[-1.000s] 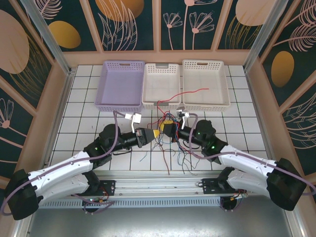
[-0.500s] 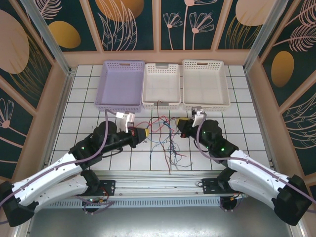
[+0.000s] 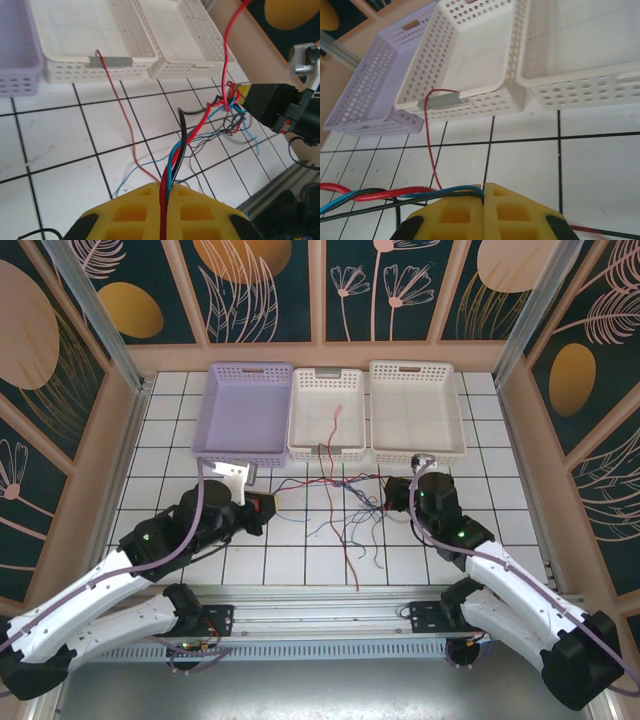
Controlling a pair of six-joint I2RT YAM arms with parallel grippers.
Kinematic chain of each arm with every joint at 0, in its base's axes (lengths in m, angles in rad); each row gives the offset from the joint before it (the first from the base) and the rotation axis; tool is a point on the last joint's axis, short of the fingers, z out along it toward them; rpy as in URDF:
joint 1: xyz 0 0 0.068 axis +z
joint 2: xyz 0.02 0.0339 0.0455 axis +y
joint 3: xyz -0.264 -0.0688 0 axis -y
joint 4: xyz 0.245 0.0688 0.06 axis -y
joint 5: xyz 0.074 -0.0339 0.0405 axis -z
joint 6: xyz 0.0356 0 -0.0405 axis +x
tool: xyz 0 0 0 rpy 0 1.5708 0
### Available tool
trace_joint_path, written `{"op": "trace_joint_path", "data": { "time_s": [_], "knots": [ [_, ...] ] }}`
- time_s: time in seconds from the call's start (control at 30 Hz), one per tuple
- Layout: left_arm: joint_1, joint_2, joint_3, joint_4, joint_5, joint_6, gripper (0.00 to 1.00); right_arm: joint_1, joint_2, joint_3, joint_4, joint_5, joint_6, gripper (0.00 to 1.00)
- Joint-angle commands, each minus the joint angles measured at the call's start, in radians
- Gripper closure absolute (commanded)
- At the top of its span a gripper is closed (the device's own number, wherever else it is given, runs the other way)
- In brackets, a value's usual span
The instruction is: Untangle the cables
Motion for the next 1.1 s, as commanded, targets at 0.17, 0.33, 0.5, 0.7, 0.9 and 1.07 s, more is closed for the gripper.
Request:
{"op": "trace_joint_path", "data": {
  "time_s": [0.17, 0.33, 0.5, 0.7, 0.9, 1.07],
  "knots": [
    [0.007, -0.128, 0.144, -0.142, -0.292, 0.027, 1.00, -0.182, 0.053, 0.016, -0.228, 0.102, 0.052, 1.00],
    [0.007, -0.182, 0.166, -0.154, -0.393, 0.002, 1.00, -0.216, 0.069, 0.012, -0.263, 0.131, 0.060, 1.00],
    [0.009, -0.244, 0.194, -0.142, -0.493, -0.003, 1.00, -0.238, 0.102, 0.017, -0.273, 0.146, 0.080, 1.00],
    [0.008, -0.185, 0.135, -0.037, -0.315, -0.010, 1.00, -0.234, 0.067, 0.004, -0.168, -0.046, 0.038, 1.00],
    [0.009, -0.133, -0.030, 0.152, -0.167, -0.075, 1.00, -0.222, -0.056, -0.022, -0.054, -0.281, -0.018, 0.60],
    [0.007, -0.070, -0.112, 0.277, -0.082, -0.115, 1.00, -0.215, -0.070, -0.016, -0.043, -0.384, -0.028, 0.43]
  ]
}}
